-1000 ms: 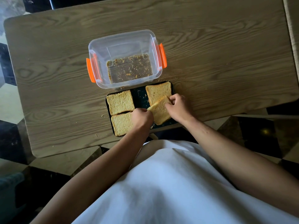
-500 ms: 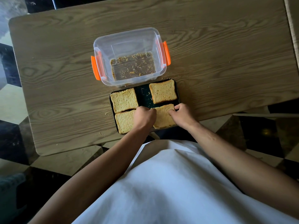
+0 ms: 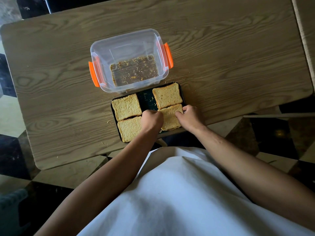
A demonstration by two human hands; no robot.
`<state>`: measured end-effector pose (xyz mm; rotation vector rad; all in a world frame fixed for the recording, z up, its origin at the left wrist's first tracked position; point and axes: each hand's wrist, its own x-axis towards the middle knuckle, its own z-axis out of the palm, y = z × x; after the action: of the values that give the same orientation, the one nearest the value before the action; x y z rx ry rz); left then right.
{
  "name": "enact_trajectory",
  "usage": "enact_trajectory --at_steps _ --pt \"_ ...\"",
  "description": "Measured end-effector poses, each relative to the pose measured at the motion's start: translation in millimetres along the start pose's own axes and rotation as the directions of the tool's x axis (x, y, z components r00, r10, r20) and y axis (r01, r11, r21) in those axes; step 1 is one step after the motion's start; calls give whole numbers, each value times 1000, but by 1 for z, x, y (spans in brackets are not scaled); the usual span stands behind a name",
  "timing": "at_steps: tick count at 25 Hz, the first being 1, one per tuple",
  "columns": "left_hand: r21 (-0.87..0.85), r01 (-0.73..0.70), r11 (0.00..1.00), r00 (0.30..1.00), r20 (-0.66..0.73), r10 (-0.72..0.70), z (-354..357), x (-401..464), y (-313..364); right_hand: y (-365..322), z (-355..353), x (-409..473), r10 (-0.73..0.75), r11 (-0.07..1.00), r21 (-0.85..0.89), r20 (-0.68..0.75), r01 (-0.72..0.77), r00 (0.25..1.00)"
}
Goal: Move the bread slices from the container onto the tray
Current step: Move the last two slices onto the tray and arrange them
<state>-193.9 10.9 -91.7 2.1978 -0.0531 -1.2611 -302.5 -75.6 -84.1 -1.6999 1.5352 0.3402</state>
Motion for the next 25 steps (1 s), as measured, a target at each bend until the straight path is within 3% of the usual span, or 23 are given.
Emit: enact_trajectory --at_steps 6,19,25 --pt "16 -31 999 999 17 30 3 -4 -8 7 -1 -3 -54 996 -76 -72 49 996" --pt "30 -41 999 999 32 40 12 -8 -7 16 -2 -8 -138 984 -119 -33 134 990" --pt "-18 -70 997 995 -67 68 0 1 12 -5 -13 7 -209 977 -56 -70 205 976"
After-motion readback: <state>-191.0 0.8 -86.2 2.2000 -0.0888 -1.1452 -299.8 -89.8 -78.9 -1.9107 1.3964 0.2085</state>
